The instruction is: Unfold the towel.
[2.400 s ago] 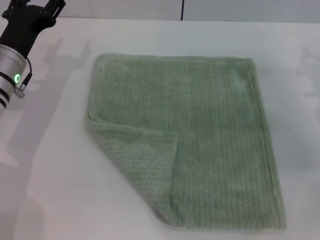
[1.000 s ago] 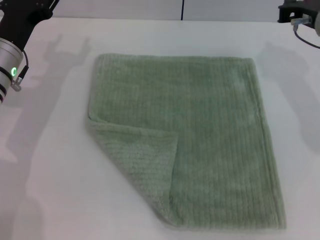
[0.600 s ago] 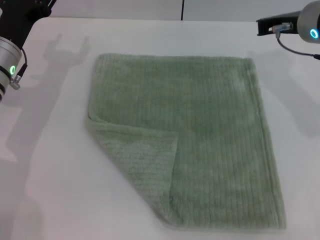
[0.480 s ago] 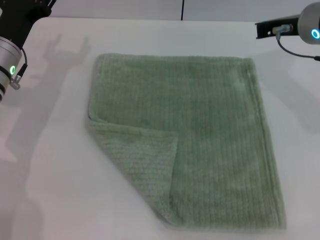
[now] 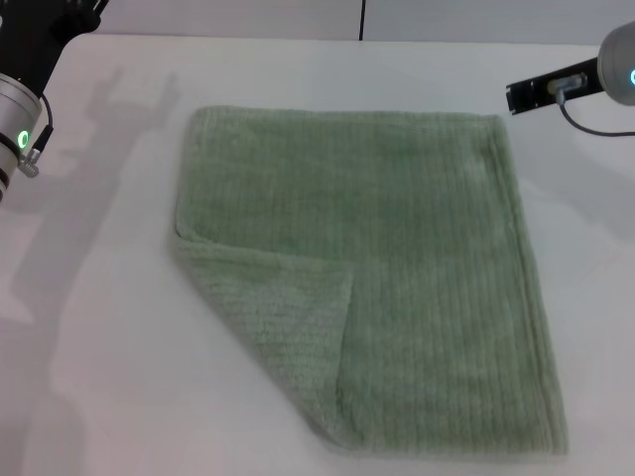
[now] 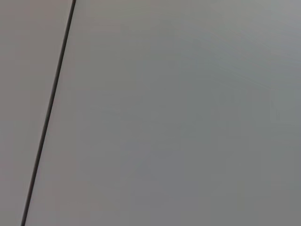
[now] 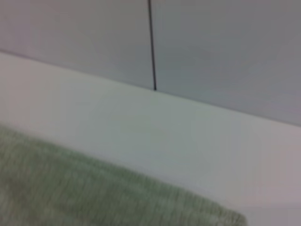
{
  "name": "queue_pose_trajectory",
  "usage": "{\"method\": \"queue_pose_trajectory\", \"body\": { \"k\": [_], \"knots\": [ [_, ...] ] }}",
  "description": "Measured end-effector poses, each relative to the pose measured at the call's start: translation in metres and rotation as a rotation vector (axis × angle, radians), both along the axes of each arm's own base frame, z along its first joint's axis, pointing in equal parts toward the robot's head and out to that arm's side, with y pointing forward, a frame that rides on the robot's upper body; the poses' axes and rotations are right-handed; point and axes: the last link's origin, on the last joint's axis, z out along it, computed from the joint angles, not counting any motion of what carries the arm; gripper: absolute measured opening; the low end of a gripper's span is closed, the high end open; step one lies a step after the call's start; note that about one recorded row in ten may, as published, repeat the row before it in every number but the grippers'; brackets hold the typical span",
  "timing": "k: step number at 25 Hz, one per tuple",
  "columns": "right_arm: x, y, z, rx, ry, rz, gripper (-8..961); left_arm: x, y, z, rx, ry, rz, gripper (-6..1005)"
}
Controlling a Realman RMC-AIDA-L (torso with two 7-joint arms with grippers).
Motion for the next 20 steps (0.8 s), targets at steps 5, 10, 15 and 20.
{"method": "queue_pose_trajectory", "body": {
  "k": [5,10,15,20],
  "knots": [
    [0.004,0.001,-0.003,-0.07,-0.04,0.0,-1,0.0,0.0,0.0,0.0,0.0,0.0,805],
    [0.007,0.003,-0.009,-0.151,-0.054,0.009,-1,0.0,0.0,0.0,0.0,0.0,0.0,805],
    [0.013,0.006,-0.014,-0.209,-0.063,0.018,-1,0.001,0.001,0.0,0.0,0.0,-0.003,805],
    [0.015,0.01,-0.016,-0.238,-0.077,0.028,-1,0.004,0.003,0.0,0.0,-0.001,-0.01,804]
  ]
}}
